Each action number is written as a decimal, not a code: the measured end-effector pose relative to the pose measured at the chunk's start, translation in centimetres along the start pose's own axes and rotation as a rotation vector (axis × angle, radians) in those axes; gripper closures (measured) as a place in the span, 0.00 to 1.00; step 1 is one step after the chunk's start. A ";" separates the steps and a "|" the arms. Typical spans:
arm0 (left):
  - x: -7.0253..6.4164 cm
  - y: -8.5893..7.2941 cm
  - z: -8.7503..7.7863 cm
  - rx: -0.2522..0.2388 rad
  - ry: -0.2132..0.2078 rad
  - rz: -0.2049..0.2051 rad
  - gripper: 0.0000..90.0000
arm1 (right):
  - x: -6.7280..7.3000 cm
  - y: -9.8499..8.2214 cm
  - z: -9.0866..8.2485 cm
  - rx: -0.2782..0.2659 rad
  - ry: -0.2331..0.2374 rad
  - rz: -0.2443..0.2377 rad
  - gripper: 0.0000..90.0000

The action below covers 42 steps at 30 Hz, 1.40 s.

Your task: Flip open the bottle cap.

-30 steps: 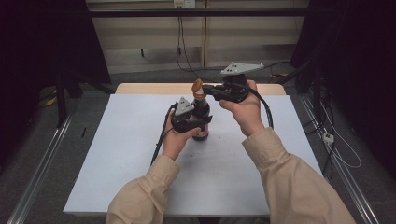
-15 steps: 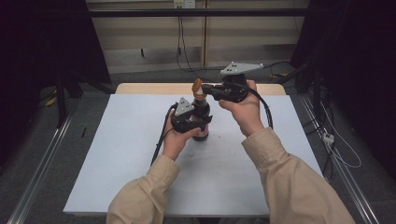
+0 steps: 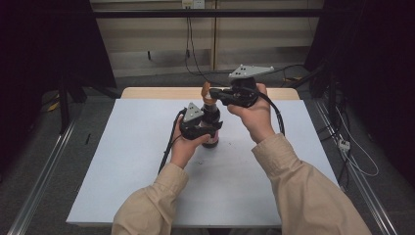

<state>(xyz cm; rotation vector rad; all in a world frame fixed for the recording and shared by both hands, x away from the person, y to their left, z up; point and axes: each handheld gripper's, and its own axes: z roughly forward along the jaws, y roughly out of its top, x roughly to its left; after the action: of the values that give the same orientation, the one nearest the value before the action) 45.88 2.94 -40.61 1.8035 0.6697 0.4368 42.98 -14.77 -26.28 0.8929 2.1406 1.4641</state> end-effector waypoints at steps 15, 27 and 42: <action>0.1 -0.2 0.0 -0.025 -0.005 -0.015 0.33 | 0.3 0.0 -0.2 -0.009 0.011 0.007 1.00; 0.7 -0.8 0.0 0.011 -0.064 -0.067 0.25 | -0.2 -1.0 -0.9 -0.012 0.008 0.037 0.81; 1.3 -0.2 -1.9 0.029 -0.132 -0.098 0.12 | -0.2 -3.0 -2.2 -0.038 -0.010 0.064 0.48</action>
<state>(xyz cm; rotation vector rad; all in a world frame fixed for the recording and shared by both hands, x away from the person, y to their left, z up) 45.68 5.21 -40.25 1.8014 0.6719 0.2412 40.89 -17.20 -28.20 0.9615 2.0879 1.5224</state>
